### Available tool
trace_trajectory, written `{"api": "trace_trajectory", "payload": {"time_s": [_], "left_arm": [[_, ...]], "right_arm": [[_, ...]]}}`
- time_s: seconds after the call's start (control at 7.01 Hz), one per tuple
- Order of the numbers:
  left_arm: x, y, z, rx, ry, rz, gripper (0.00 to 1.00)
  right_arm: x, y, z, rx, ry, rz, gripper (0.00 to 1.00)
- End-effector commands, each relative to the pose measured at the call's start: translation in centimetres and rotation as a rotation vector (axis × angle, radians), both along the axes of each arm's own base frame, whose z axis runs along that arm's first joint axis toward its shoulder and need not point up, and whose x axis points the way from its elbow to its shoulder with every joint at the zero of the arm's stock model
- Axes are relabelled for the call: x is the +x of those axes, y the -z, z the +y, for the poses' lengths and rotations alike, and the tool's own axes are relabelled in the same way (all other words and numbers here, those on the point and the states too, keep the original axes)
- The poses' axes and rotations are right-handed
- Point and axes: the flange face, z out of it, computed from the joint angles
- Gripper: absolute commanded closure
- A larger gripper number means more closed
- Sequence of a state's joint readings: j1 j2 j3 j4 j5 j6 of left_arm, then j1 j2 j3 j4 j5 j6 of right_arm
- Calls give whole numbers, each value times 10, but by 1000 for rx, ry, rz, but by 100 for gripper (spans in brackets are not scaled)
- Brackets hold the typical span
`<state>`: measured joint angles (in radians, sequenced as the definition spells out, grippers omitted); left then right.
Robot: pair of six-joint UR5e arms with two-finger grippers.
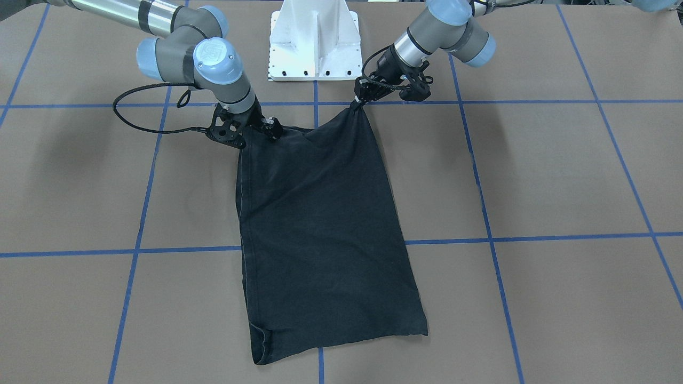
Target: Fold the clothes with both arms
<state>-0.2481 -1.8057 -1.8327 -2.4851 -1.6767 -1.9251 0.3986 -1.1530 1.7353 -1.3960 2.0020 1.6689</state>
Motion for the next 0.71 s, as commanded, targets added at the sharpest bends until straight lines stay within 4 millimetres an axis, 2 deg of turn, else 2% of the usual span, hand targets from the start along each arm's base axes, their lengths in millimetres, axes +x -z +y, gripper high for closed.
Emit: {"api": "trace_trajectory", "payload": {"time_s": [0.0,0.29,0.43,0.57], "left_arm": [[-2,1,-1,1,2,3,100],[-3,3,0,2,2,6,100],[-4,3,0,2,2,8,100],[-4,3,-1,2,4,8,100]], "right_arm": [[3,4,-3,-11,-3,11,46],[11,13,-9,-30,-2,6,57],[10,12,-9,-29,-1,8,65],[10,12,-9,-29,-1,8,68]]}}
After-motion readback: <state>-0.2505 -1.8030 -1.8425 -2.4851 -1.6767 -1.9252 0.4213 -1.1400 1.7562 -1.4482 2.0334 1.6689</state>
